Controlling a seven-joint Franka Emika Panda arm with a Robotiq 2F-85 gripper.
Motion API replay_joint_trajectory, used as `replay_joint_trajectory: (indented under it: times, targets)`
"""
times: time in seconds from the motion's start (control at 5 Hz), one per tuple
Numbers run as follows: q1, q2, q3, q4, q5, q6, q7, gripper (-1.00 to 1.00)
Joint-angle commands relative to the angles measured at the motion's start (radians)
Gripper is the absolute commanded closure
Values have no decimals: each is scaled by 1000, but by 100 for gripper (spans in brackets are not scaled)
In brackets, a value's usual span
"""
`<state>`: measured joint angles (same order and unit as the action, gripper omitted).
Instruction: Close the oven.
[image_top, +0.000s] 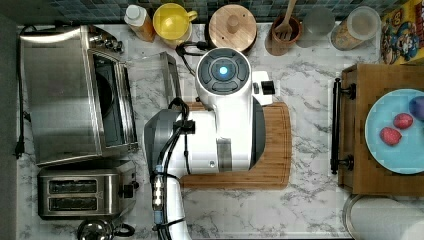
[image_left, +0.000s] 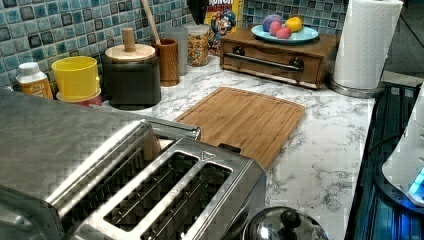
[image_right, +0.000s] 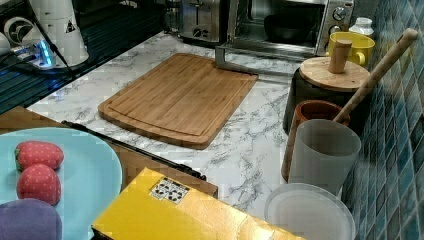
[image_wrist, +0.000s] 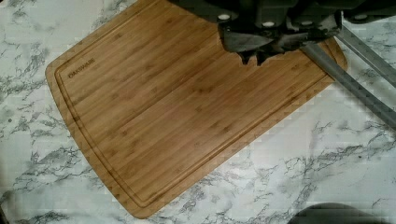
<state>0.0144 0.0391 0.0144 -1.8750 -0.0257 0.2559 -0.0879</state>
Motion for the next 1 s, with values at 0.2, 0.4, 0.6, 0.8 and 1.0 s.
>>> replay_joint_trajectory:
  times: [0.2,0.4,0.6,0.8,1.0]
  targets:
    - [-3,-8,5,-50,73,101,-200,100]
    - [-93,20,59,-78,229,166,-508,100]
    - [-102,88,28,-58,380,180,-755,100]
    - [-137,184,34,3,537,150,-1011,100]
    - [-133,259,39,74,620,86,-1177,100]
